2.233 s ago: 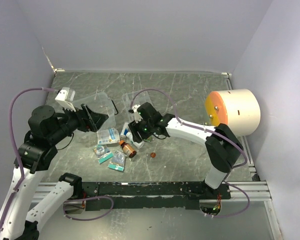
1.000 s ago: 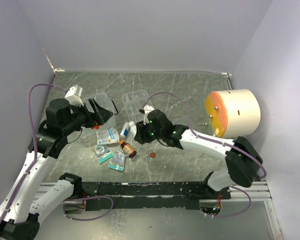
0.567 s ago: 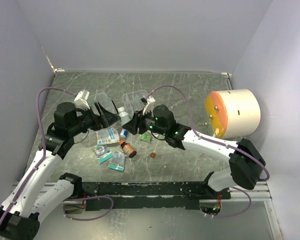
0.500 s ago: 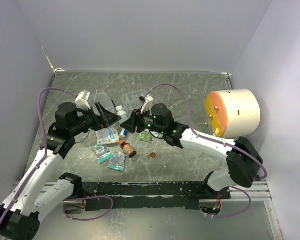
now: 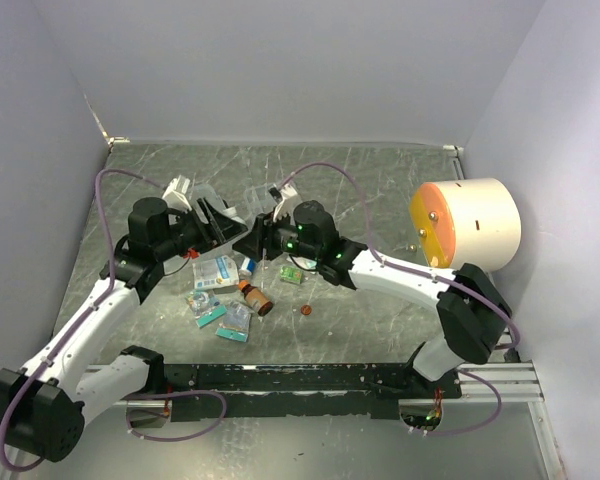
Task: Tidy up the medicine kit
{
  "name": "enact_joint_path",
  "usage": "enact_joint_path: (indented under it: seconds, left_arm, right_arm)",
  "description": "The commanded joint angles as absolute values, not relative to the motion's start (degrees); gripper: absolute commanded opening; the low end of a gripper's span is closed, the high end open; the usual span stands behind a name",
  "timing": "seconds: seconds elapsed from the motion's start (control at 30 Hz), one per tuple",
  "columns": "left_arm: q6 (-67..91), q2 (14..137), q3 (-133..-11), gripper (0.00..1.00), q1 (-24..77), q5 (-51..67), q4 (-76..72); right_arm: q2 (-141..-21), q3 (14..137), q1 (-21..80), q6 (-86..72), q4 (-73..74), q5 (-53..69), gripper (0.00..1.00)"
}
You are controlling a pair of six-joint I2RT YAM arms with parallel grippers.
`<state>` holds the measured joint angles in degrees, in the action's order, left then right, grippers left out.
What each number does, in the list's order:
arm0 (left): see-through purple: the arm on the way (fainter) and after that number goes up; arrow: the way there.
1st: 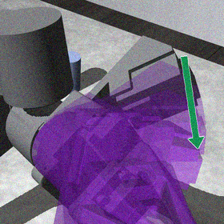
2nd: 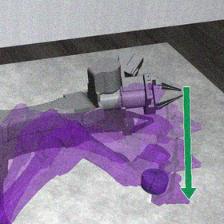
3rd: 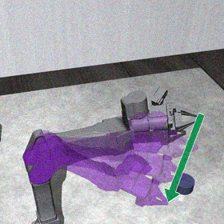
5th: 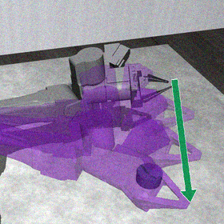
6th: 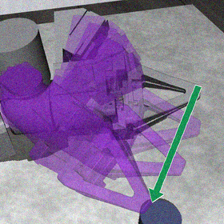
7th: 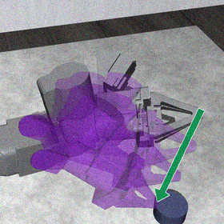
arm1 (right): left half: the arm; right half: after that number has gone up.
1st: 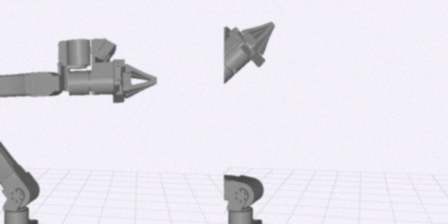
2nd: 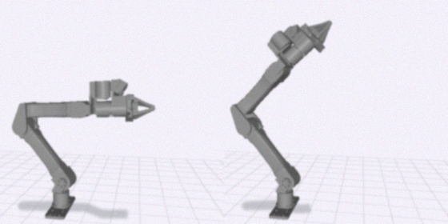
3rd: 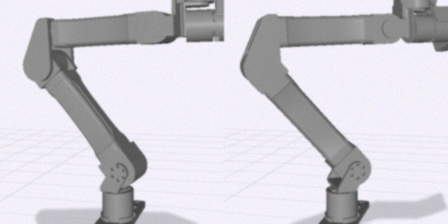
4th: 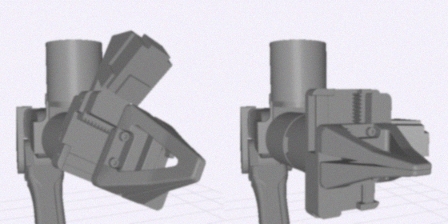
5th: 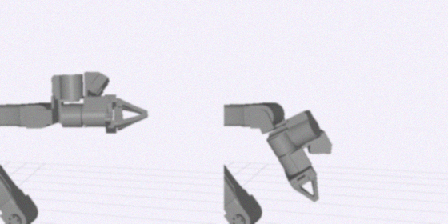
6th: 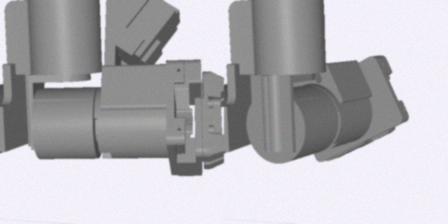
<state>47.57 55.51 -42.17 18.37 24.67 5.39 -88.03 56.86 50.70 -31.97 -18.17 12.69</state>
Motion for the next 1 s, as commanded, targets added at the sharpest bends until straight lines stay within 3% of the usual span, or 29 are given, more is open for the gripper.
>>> enact_joint_path:
  seconds: [0.0,0.1,0.23,0.4,0.5,0.97]
  left_arm:
    - [49.6,57.0,-41.2,0.72,18.7,26.8,0.1]
    - [48.5,57.4,-41.3,0.7,18.7,25.7,2.2]
    - [47.0,56.4,-41.3,0.55,18.7,23.9,3.7]
    - [43.9,56.7,-44.2,0.49,18.7,19.4,7.7]
    - [40.9,57.8,-47.9,0.49,18.5,15.2,12.5]
    - [33.2,71.3,-60.8,0.52,9.7,-3.5,26.8]
  right_arm:
    - [-88.8,59.3,51.0,-31.7,-23.4,13.5,0.29]
    - [-89.4,58.8,51.0,-32.5,-24.8,13.5,0.29]
    - [-90.4,59.2,50.9,-33.9,-24.6,13.8,0.32]
    - [-89.1,59.6,50.9,-34.0,-21.3,13.5,0.61]
    - [-86.3,57.9,50.9,-33.5,-20.5,12.1,0.71]
    - [-76.2,48.2,50.7,-31.9,-16.4,7.8,0.71]
